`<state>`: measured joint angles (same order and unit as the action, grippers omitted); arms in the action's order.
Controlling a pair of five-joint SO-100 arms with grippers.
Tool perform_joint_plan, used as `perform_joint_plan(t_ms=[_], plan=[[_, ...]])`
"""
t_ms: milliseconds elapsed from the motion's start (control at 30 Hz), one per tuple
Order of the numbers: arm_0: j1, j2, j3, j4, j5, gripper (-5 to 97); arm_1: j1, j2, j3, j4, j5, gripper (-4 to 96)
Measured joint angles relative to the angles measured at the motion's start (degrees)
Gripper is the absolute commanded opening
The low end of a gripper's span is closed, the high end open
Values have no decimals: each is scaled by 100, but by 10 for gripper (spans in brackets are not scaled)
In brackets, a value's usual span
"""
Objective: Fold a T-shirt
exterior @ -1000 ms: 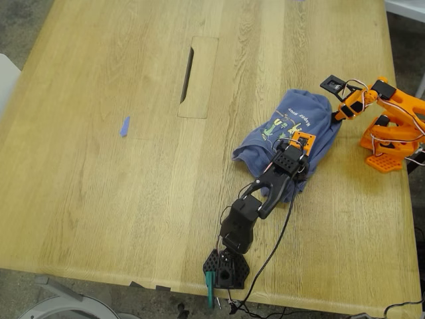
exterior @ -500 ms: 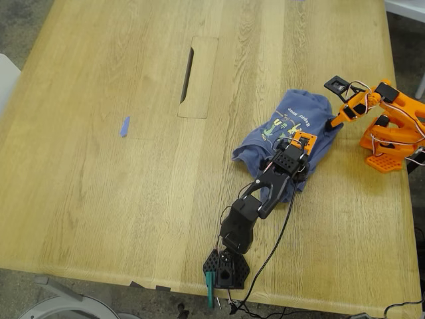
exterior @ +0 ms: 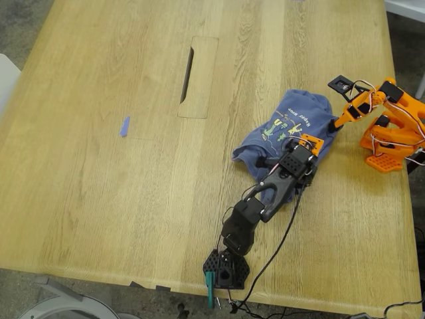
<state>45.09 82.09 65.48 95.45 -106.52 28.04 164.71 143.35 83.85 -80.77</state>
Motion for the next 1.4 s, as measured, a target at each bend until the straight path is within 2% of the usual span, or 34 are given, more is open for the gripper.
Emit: perform_joint_plan(t_ms=[433, 500, 533, 567, 600, 733, 833, 1100, 1267, 1400], plan=[[404, 0, -1002, 668, -141, 717, 0, -211, -659, 325, 0, 336], [439, -35, -1310, 668, -141, 704, -62, -431, -835, 237, 0, 284], [422, -114, -1538, 668, -114, 692, -105, -545, -905, 149, 0, 207], [396, -246, -1819, 668, -70, 680, -185, -703, -993, 44, 9, 57], [360, -413, -2101, 668, -26, 662, -255, -844, -1063, -35, 9, 2], [193, -1213, -3155, 668, 149, 567, -615, -1318, -1283, -352, 26, 1], [62, -1775, -3911, 677, 185, 458, -809, -1556, -1310, -598, 53, 1], [-431, -3902, -7049, 835, -88, 214, -1239, -2505, -2039, -1002, 53, 0], [-773, -4157, -7576, 879, -466, 64, -1406, -3059, -2558, -1134, 53, 0], [-1055, -4351, -7849, 879, -703, 27, -1600, -3498, -2953, -1257, 79, 0]])
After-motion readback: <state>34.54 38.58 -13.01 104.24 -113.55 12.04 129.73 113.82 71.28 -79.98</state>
